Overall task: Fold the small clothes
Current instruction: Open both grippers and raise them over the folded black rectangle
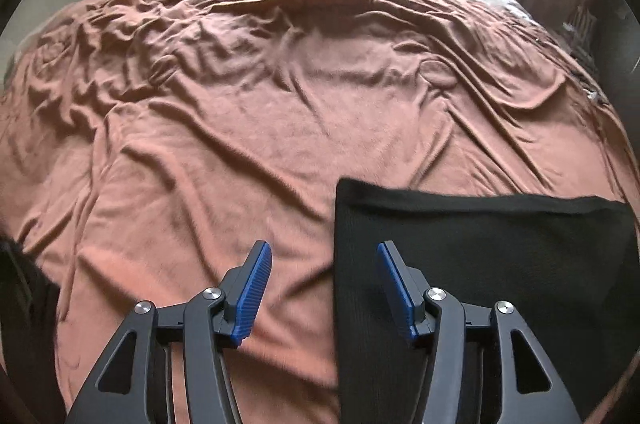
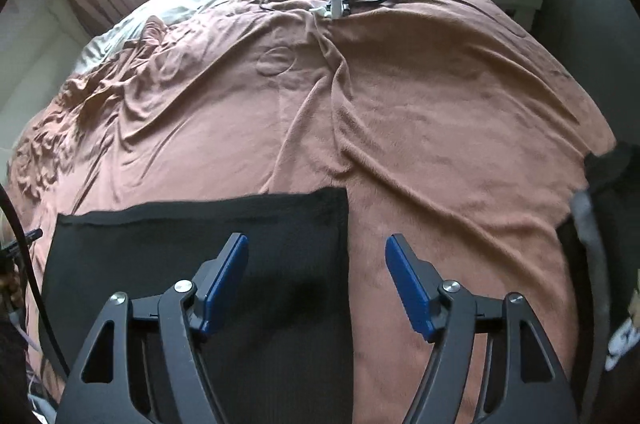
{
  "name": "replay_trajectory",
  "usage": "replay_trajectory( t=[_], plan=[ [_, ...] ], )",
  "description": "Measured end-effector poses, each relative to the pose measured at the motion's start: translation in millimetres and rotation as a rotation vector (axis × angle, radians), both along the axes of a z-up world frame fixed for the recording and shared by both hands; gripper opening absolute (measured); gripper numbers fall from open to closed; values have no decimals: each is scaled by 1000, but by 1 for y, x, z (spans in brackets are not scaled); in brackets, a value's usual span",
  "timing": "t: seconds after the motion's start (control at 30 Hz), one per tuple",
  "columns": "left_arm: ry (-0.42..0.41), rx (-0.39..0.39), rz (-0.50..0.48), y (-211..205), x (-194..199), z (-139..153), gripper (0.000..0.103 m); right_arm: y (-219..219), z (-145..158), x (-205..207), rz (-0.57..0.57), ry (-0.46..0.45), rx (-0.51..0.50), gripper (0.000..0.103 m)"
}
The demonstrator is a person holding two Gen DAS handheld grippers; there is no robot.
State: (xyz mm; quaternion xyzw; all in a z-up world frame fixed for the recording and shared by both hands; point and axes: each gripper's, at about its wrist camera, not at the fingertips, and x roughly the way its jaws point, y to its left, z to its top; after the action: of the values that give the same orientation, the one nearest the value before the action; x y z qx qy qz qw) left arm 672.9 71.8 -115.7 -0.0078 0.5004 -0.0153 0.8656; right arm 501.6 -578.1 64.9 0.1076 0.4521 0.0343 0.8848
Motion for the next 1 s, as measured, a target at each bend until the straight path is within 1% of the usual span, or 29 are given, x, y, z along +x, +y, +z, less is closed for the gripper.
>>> replay_trajectory(
  t=[0.1,0.17,0.27,0.4,0.47,0.53,0.57,0.6,0.63,0.67,0.73,0.83,0.93,1.0],
  plan=[
    [-11,-30,10,2,-22,8,57,-2,9,-23,10,-6,10,70],
    [-21,-66,16,3,-40,14,57,-3,14,-38,16,-13,16,69],
    [-33,-79,12,1,-65,21,57,-4,24,-62,23,-23,22,70],
    [-45,-116,30,2,-96,26,62,-5,34,-90,17,-48,35,69],
    [-60,-132,30,0,-117,30,66,-5,36,-105,29,-54,37,69],
    [-72,-141,28,-1,-132,32,78,-2,38,-121,49,-62,36,70],
    [-82,-144,29,-2,-143,34,82,-1,40,-130,55,-67,33,70],
    [-88,-144,29,-2,-147,35,89,-2,41,-136,53,-67,31,70],
    [-97,-143,30,-3,-155,35,94,-2,42,-142,48,-66,28,77],
    [-106,-144,31,-4,-164,36,97,-2,43,-149,41,-70,24,87],
    [-119,-154,31,-5,-178,37,99,1,47,-163,28,-88,5,90],
    [-124,-159,26,-7,-193,36,102,7,49,-182,25,-103,6,103],
    [-134,-154,11,-11,-209,35,103,10,45,-195,25,-96,12,103],
    [-133,-171,11,-13,-219,34,103,10,41,-202,19,-88,16,103]
  ],
)
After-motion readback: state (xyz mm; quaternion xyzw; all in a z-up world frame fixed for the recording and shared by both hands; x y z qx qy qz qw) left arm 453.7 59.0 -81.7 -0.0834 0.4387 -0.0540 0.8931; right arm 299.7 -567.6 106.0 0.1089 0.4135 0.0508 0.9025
